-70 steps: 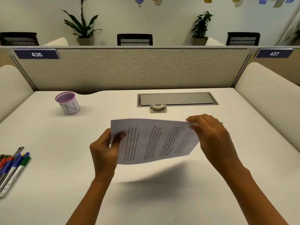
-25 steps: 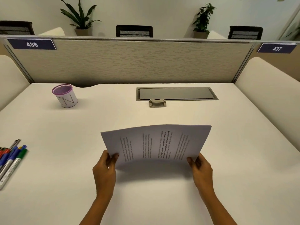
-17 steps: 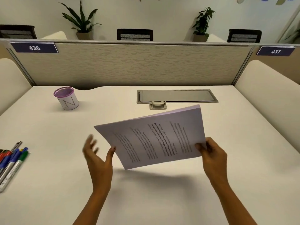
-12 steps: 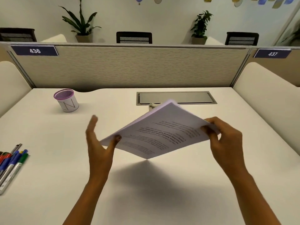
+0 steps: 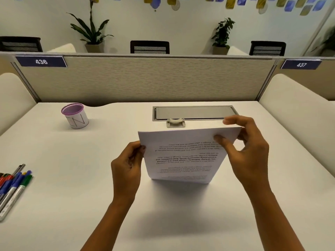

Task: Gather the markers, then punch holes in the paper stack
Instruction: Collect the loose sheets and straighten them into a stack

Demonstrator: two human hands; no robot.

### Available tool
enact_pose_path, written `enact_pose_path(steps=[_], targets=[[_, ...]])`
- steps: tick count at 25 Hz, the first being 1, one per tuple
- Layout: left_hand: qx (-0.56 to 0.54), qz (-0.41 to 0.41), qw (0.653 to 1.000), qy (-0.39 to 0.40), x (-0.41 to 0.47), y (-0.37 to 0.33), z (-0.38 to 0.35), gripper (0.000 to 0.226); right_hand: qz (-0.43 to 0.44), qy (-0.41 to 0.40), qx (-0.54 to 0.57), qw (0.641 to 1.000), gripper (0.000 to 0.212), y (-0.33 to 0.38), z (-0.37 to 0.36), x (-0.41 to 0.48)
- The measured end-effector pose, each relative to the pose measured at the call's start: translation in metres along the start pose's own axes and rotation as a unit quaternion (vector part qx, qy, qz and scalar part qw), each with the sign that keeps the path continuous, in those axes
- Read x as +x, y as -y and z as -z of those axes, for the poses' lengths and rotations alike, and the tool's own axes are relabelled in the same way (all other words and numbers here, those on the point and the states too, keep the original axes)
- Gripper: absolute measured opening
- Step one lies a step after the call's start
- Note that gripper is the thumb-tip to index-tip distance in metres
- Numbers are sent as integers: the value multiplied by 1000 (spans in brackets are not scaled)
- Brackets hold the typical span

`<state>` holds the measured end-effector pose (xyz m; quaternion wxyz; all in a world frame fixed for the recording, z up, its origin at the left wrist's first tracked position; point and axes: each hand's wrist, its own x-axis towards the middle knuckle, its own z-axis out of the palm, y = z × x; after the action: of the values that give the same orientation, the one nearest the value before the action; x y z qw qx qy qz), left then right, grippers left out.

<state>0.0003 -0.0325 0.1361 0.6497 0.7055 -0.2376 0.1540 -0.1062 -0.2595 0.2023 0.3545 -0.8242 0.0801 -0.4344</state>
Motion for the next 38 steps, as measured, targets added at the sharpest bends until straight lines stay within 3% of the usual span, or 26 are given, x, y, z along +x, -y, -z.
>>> enact_pose_path(steps=[3, 8, 12, 18, 21, 26, 32, 38], targets=[[-12, 17, 1000, -14, 0, 3, -1, 15, -119, 16, 129, 984, 48, -22, -14, -19], [-40, 68, 996, 27, -9, 6, -8, 17, -253, 59, 147, 954, 22, -53, -41, -60], [-45, 46, 998, -20, -8, -2, -11, 20, -232, 7, 198, 952, 32, -40, -41, -56], [-43, -17, 996, -77, 7, -28, -12, 9, -140, -29, 251, 957, 23, -12, -31, -36], [-28, -16, 996, -82, 6, -26, -14, 6, -160, -40, 240, 957, 20, -16, -38, -41], [6, 57, 997, -56, -12, -5, -18, 7, -251, -16, 216, 943, 24, -32, -57, -69], [-11, 48, 996, -71, -19, -7, -15, 3, -256, -33, 207, 944, 24, -35, -56, -74], [5, 99, 994, -53, -34, 6, -16, 1, -282, -22, 192, 940, 26, -34, -61, -88]])
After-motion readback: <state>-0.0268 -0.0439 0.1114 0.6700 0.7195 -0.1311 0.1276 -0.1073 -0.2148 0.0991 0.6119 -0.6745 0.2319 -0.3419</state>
